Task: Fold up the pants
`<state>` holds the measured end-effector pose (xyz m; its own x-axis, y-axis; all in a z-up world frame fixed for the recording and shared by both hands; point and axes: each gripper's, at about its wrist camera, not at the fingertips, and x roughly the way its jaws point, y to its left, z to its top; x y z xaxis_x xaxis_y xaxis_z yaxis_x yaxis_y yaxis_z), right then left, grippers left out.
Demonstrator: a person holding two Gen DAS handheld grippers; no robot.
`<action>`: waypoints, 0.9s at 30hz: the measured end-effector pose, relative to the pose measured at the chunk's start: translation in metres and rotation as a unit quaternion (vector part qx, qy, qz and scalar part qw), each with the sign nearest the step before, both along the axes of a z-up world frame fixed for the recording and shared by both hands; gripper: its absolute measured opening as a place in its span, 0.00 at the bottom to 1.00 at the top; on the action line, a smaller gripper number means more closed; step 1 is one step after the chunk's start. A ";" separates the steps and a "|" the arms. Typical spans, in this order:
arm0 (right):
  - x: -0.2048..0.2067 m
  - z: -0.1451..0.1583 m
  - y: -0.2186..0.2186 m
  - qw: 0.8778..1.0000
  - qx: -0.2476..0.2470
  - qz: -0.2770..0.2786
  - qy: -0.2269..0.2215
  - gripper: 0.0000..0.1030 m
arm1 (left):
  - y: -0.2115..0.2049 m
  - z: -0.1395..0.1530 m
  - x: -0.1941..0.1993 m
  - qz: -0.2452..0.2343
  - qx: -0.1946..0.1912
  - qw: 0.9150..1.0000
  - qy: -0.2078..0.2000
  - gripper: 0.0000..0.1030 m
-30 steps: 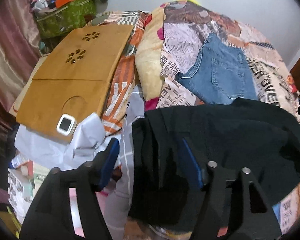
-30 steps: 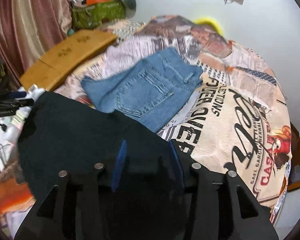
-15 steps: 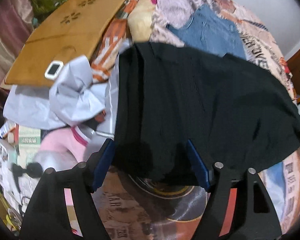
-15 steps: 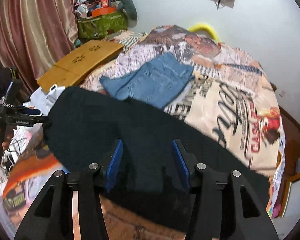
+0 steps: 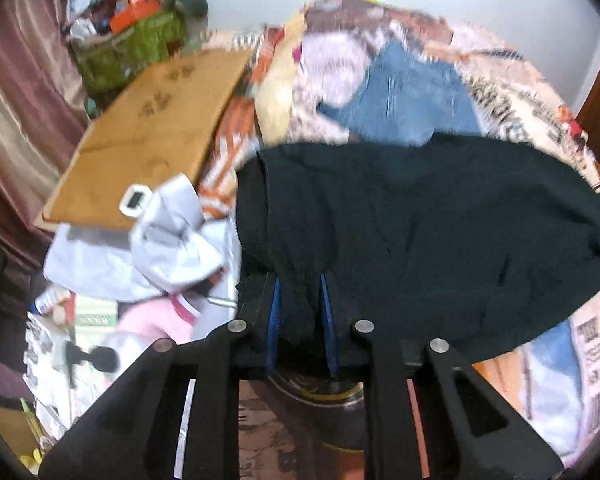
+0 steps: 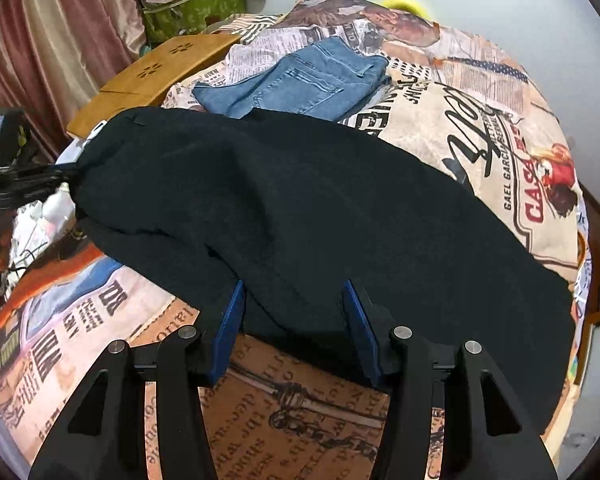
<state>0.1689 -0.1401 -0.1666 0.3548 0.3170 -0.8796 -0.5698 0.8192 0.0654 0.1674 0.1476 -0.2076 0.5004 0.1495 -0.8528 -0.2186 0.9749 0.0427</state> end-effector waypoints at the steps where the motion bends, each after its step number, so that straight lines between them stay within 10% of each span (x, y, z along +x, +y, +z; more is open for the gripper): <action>1: 0.001 0.000 0.000 1.000 0.001 -0.003 0.001 0.46 | 0.002 0.006 -0.002 0.002 0.002 1.000 -0.006 0.18; 11: -0.002 -0.005 -0.005 1.000 0.023 -0.015 0.007 0.46 | 0.026 -0.036 -0.006 0.024 -0.033 0.998 0.051 0.20; 16: -0.003 -0.005 -0.010 0.999 0.037 -0.024 0.012 0.46 | 0.012 -0.073 -0.002 0.022 0.010 0.995 0.094 0.28; 27: -0.015 0.011 -0.063 0.994 0.062 -0.087 0.003 0.46 | -0.003 -0.014 0.006 -0.001 0.010 0.999 0.045 0.68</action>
